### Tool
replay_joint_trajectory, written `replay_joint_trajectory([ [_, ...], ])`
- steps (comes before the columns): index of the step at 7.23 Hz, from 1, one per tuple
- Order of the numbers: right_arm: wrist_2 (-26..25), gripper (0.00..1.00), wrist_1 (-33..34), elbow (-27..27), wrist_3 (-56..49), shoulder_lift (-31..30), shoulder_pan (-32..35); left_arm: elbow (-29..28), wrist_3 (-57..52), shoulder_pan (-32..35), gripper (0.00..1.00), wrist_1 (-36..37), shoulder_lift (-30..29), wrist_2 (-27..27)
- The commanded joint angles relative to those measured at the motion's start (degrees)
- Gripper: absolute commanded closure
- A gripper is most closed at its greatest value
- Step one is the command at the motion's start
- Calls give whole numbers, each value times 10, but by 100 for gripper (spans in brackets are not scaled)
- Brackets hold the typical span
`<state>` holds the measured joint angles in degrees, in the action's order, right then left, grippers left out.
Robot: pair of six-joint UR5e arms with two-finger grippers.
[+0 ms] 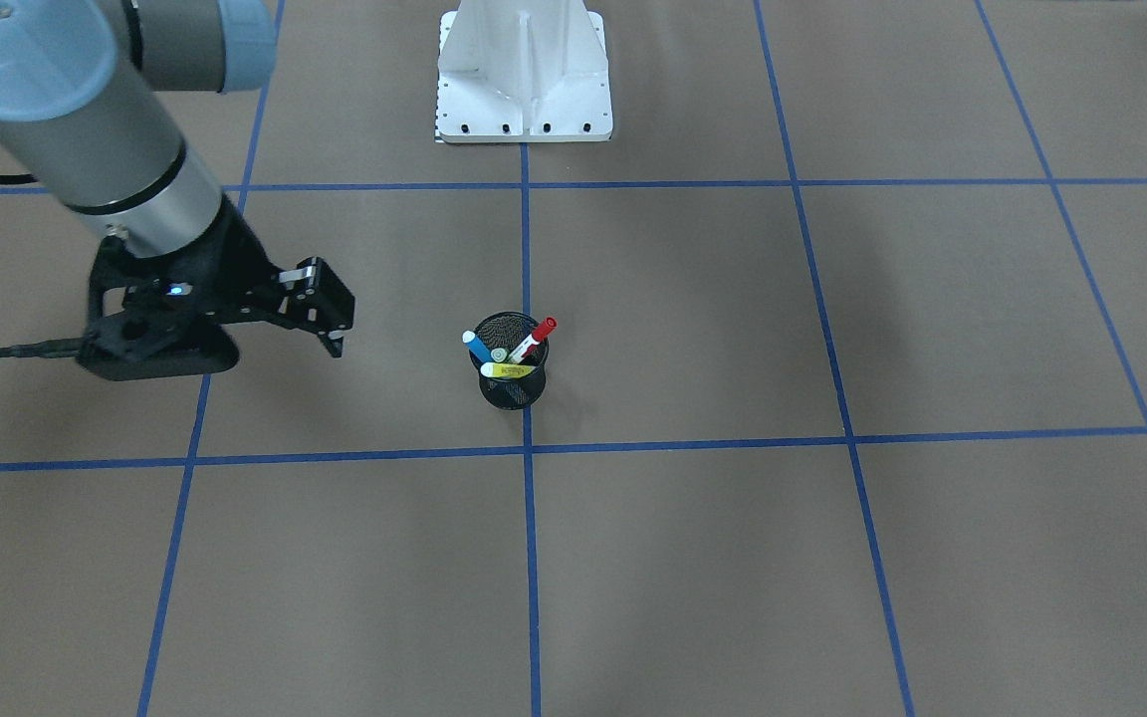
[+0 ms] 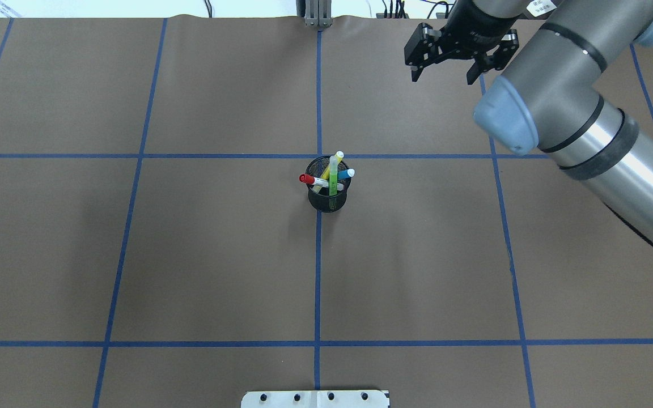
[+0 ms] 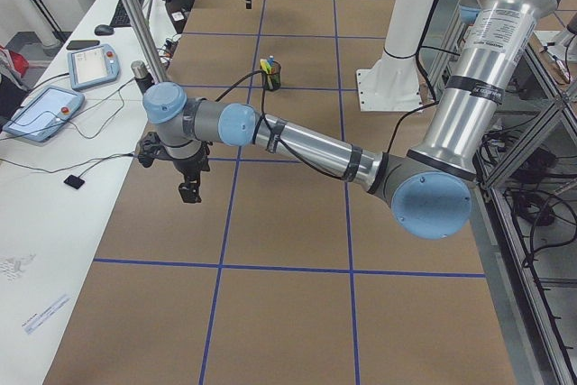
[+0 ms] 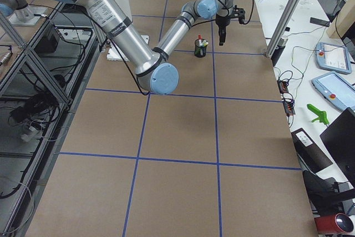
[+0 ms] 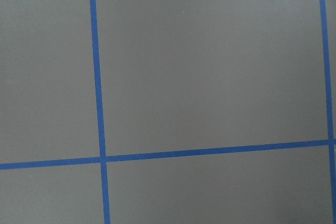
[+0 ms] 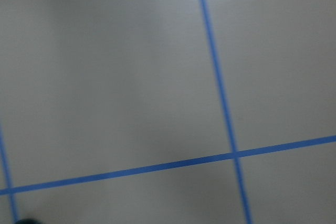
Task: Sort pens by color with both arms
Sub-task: 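Reach the right gripper down over the black mesh pen cup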
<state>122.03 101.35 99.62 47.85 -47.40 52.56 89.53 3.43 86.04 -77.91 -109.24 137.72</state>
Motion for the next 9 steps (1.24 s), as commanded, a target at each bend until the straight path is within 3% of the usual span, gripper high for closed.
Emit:
replay_joint_trajectory([
  [1,-97,1,-82,7,-23,-11,-81,-3,1,0,0,0,0,-1],
  [3,-150,2,-201,1,-63,-64,-119,-3,1,0,0,-1,-1,-4],
  [4,-151,5,-224,6,-56,-62,-129,-3,0,0,0,0,0,-5],
  [6,-153,11,-251,9,33,-63,-162,2,1,0,0,0,3,-5],
  [9,-142,20,-267,-3,164,-76,-162,0,3,0,0,0,1,-6],
])
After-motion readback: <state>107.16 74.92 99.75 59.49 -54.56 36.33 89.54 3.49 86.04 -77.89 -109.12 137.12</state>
